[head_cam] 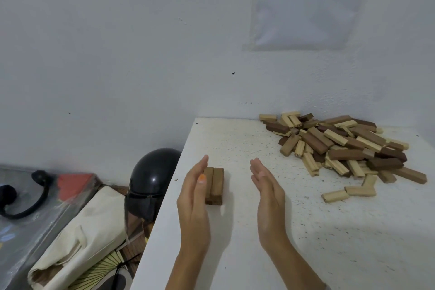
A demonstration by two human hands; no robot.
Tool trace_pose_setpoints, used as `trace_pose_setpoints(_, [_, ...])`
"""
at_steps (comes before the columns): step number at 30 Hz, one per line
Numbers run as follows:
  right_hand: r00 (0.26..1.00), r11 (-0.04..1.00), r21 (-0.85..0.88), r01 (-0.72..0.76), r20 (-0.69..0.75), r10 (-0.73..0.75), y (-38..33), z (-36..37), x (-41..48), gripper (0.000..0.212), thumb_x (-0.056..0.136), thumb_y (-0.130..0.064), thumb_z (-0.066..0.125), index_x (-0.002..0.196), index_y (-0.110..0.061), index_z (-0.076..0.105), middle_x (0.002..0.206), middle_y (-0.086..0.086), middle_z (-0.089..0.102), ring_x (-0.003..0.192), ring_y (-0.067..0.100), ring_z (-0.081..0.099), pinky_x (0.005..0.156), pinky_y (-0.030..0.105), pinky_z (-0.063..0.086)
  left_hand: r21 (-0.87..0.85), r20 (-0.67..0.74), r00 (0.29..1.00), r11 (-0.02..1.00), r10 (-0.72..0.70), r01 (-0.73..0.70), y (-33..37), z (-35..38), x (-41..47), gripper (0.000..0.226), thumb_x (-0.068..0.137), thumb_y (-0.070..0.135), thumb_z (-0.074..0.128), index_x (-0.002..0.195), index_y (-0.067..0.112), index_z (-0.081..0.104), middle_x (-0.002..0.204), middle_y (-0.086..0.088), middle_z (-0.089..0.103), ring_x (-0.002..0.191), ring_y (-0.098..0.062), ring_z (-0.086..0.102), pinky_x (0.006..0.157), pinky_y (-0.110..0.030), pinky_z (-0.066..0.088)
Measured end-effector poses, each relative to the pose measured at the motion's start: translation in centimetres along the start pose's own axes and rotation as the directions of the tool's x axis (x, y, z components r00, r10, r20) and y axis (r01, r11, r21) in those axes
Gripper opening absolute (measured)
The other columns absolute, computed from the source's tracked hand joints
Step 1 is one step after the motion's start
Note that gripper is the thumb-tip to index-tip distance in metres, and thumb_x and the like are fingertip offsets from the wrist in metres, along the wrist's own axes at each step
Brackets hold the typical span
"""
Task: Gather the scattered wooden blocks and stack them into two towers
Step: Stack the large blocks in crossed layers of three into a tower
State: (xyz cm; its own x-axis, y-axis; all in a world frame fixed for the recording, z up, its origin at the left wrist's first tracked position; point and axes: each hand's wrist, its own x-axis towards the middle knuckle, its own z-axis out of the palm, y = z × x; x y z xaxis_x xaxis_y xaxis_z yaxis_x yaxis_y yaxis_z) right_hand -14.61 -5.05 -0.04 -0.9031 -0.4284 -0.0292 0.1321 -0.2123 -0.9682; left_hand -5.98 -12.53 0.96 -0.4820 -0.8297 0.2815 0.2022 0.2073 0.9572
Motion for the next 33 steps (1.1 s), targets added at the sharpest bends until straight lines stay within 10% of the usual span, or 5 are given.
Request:
trace_pose_setpoints(15, [0.941,0.953,-0.238,0.186,-0.237,-0.243,-4.5,-14.0,5.1,0.032,0.092,0.007,0.049,0.095,-0.016,0.072,0.095,-0.002,0.074,0.093,0.009,0.069,0.084,0.021,0.054,0.188,0.489,0.872,0.971,0.037,-0.146,-2.3,13.8,0.3,0.032,0.092,0.012,0.048,0.116,0.024,0.065,0.116,0.014,0.065,0.111,0.003,0.055,0.094,-0.013,0.042])
trace_pose_setpoints(21, [0.934,0.805,-0.529,0.269,-0.059,-0.351,-6.3,-18.0,8.4,0.044,0.086,0.013,0.052,0.084,-0.027,0.070,0.092,-0.012,0.070,0.093,-0.002,0.063,0.085,0.014,0.049,0.279,0.648,0.750,0.875,0.131,-0.395,-3.5,17.7,3.3,0.034,0.090,0.008,0.051,0.120,0.016,0.064,0.122,0.006,0.062,0.114,0.002,0.048,0.095,-0.003,0.032])
trace_pose_setpoints(24, [0.891,0.630,-0.672,0.390,0.101,-0.443,-6.2,-19.1,10.1,0.040,0.079,0.018,0.056,0.089,-0.016,0.074,0.091,-0.008,0.068,0.092,-0.001,0.058,0.084,0.007,0.043,0.317,0.716,0.678,0.788,0.166,-0.528,-3.7,19.4,4.8,0.041,0.087,0.000,0.054,0.125,0.013,0.060,0.126,0.001,0.060,0.118,-0.011,0.050,0.103,-0.019,0.037])
trace_pose_setpoints(29, [0.849,0.382,-0.797,0.468,0.286,-0.443,-4.1,-20.8,13.0,0.033,0.076,0.003,0.072,0.103,-0.018,0.072,0.104,-0.004,0.069,0.106,0.016,0.058,0.093,0.040,0.043,0.384,0.814,0.571,0.637,0.108,-0.668,-4.8,21.3,6.7,0.056,0.085,-0.005,0.053,0.139,0.010,0.050,0.147,-0.006,0.045,0.137,-0.022,0.038,0.115,-0.040,0.030])
trace_pose_setpoints(33, [0.865,0.371,-0.817,0.441,0.279,-0.416,-3.1,-21.5,13.7,0.034,0.081,-0.007,0.072,0.111,-0.024,0.068,0.109,-0.010,0.065,0.111,0.011,0.051,0.094,0.032,0.028,0.360,0.819,0.555,0.625,0.142,-0.692,-6.0,21.7,7.1,0.050,0.088,-0.005,0.056,0.136,0.007,0.052,0.147,-0.009,0.045,0.134,-0.023,0.043,0.113,-0.037,0.033])
